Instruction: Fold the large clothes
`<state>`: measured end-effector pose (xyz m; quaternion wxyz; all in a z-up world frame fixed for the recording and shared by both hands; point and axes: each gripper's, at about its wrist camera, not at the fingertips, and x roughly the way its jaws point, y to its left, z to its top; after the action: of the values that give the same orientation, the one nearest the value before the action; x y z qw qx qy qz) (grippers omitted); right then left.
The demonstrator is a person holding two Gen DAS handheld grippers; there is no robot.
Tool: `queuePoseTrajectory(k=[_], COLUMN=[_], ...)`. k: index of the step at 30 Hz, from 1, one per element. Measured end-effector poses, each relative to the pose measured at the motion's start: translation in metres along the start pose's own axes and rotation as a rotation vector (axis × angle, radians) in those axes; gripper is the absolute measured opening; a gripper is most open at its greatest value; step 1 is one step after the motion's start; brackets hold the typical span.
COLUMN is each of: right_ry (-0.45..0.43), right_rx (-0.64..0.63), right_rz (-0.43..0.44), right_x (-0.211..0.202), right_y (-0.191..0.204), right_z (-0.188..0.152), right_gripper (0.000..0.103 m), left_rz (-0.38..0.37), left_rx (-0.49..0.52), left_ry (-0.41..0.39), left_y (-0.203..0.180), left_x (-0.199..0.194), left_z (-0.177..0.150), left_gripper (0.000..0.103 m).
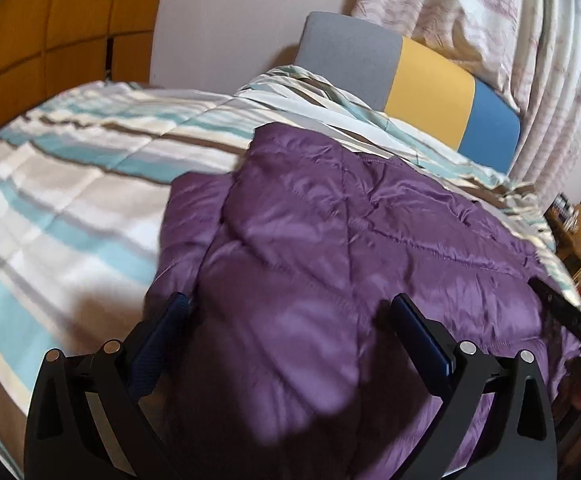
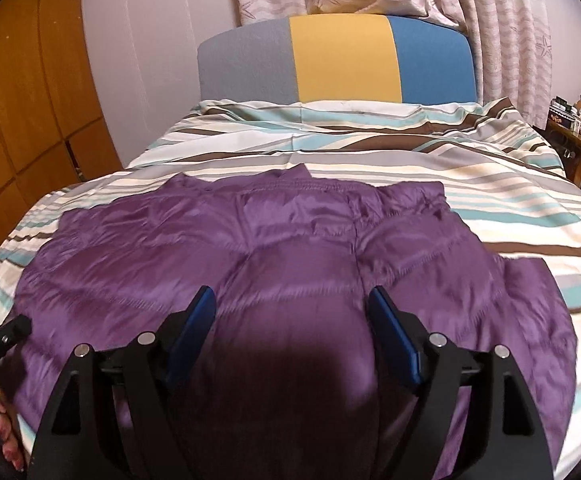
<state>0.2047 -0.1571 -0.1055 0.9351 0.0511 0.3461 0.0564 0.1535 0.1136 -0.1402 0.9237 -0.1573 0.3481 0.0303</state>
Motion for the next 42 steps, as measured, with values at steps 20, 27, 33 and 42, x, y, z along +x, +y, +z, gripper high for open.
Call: queuePoseTrajectory(k=[20, 27, 33, 42], right_ry=[0.014, 0.038, 0.099, 0.086], right_rx=[-0.020, -0.106, -0.115, -0.116], right_rz=[0.161, 0.105, 0.080, 0.076], right_x=[-0.062, -0.049, -0.027, -0.028], right_y=[0.029, 0.040, 0.032, 0.030], right_z=[-0.055, -0.057, -0.065, -0.069], right_gripper=[0.022, 0.018, 0.017, 0.017], left_rz=[-0.123, -0.208, -0.302, -0.249], left_rx=[-0.343, -0.284, -0.312, -0.450], left_ry=[0.042, 0.097, 0.101, 0.039], left_y=[0.041, 0.017, 0.005, 0.003], left_x=[-0.054, -0.043, -0.039, -0.011], left_z=[-0.047, -0.052, -0.053, -0.036], left_gripper=[0.099, 0.091, 0.091, 0.069])
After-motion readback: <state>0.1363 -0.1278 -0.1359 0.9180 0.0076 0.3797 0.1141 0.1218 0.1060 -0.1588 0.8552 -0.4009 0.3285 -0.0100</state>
